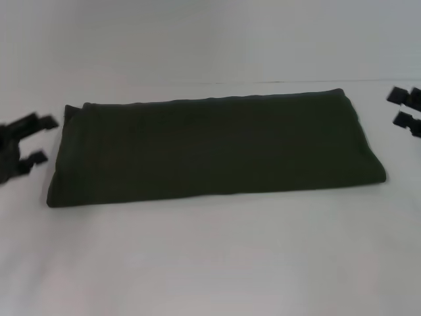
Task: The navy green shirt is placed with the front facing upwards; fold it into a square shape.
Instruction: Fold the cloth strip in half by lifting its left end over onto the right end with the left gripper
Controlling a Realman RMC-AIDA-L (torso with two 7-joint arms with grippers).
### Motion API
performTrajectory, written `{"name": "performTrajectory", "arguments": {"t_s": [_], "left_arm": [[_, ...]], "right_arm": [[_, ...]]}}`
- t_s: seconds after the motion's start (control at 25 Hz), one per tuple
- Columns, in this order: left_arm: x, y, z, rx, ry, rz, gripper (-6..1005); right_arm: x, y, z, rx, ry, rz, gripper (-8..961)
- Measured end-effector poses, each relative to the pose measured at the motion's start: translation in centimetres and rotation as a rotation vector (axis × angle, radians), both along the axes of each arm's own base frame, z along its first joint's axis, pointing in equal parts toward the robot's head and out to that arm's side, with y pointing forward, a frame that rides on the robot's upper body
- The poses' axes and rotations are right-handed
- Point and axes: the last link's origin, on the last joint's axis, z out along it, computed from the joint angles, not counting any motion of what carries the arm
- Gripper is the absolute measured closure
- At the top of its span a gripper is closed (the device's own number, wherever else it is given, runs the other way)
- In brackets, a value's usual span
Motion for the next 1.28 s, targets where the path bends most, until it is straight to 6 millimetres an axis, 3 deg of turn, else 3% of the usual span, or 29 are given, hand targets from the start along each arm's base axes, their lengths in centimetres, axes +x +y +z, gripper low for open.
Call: {"name": "performTrajectory", "arguments": {"t_s": [0.12,0.32,0.64,1.28], "left_arm": [[-2.1,-2.5,-0.8,-0.002,-0.109,0.093,107],[-3.4,-4.2,-2.4,-0.014,-0.198,0.196,104],[-4.3,-4.3,-4.1,-0.024,-0.262,0.315,108],[-5.2,-4.2,-5.2,-0.030,-0.281,0.413,107]], "right_arm": [[0.8,-0.8,-0.1,0.004,0.004,-0.015,95],[0.7,-0.7,0.0,0.008,-0.010,-0.003,94],[0.1,-0.1,0.1,0.006,-0.025,0.021,94],[0.2,-0.2,0.2,0.014,-0.018,0.015,95]]}}
